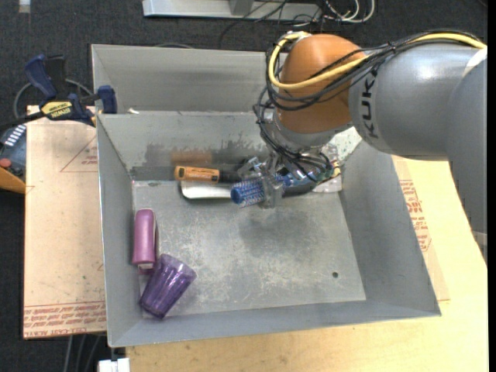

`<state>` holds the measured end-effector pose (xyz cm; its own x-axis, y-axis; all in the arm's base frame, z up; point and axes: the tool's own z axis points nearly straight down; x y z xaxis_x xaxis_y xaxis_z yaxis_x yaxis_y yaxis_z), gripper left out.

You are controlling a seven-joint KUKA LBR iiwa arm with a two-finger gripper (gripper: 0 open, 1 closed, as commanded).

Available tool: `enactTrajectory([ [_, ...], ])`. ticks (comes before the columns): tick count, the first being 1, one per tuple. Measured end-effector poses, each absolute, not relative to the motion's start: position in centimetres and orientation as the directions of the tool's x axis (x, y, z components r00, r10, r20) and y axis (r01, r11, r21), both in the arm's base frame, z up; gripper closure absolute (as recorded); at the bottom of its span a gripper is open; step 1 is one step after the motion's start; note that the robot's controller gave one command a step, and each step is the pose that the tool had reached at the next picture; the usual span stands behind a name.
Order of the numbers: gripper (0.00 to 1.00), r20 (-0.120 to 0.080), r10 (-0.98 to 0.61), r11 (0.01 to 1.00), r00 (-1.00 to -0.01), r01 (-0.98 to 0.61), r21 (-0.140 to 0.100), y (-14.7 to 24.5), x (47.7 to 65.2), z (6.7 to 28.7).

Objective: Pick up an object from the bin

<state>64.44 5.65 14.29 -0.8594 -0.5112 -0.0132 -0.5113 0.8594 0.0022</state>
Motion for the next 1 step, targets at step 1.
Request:
enactTrajectory([
  [1, 1.0, -0.008, -0.507, 0.862, -0.862, -0.507, 0.005, 5.05, 64.06, 20.14],
])
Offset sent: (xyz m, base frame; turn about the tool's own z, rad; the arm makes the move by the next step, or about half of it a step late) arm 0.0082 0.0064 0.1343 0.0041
